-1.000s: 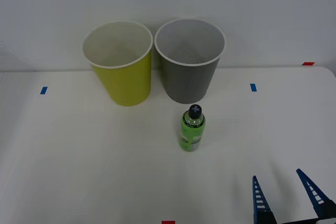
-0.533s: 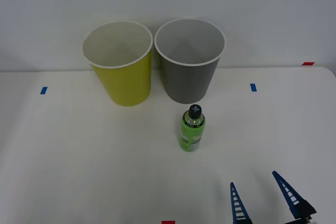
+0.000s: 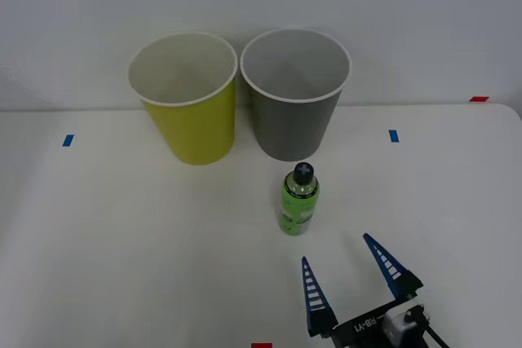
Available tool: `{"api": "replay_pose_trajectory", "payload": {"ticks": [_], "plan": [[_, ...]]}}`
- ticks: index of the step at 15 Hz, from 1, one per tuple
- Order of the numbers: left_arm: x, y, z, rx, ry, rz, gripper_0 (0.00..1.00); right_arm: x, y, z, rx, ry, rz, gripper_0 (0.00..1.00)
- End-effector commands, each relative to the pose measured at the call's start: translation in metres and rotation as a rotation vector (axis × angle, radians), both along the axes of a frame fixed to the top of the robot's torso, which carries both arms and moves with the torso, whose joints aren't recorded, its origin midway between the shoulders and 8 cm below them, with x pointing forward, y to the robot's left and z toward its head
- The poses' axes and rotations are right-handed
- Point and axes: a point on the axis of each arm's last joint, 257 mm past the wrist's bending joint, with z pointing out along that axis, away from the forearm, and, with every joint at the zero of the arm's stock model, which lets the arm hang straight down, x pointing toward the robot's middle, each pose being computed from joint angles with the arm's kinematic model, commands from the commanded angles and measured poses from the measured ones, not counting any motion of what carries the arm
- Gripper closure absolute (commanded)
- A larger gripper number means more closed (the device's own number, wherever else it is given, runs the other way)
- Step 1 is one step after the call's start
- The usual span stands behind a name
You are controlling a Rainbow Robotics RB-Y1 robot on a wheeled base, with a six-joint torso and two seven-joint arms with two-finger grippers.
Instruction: Put cans in the gray bin and PET bottles in the light green bin.
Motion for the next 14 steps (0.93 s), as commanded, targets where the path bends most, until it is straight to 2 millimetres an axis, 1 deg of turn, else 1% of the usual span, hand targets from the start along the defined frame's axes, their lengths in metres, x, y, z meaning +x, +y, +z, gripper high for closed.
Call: {"api": "replay_pose_trajectory", "payload": {"ticks": [1, 2, 4, 6, 7, 12, 14], "plan": [[0.000, 0.000, 0.000, 0.000, 0.000, 0.000, 0.00, 0.025, 0.012, -0.003, 0.014, -0.006, -0.004, 0.00], [0.000, 0.000, 0.000, 0.000, 0.000, 0.000, 0.00, 0.034, 0.017, -0.003, 0.026, -0.018, -0.007, 0.00], [0.000, 0.000, 0.000, 0.000, 0.000, 0.000, 0.00, 0.053, 0.028, 0.006, 0.038, -0.042, -0.003, 0.00], [0.000, 0.000, 0.000, 0.000, 0.000, 0.000, 0.00, 0.070, 0.037, 0.011, 0.017, -0.037, 0.000, 0.00], [0.000, 0.000, 0.000, 0.000, 0.000, 0.000, 0.00, 0.078, 0.038, 0.013, 0.014, -0.033, -0.003, 0.00], [0.000, 0.000, 0.000, 0.000, 0.000, 0.000, 0.00, 0.099, 0.039, 0.021, 0.008, -0.025, -0.007, 0.00], [0.000, 0.000, 0.000, 0.000, 0.000, 0.000, 0.00, 0.104, 0.041, 0.017, -0.003, -0.005, -0.002, 0.00]]}}
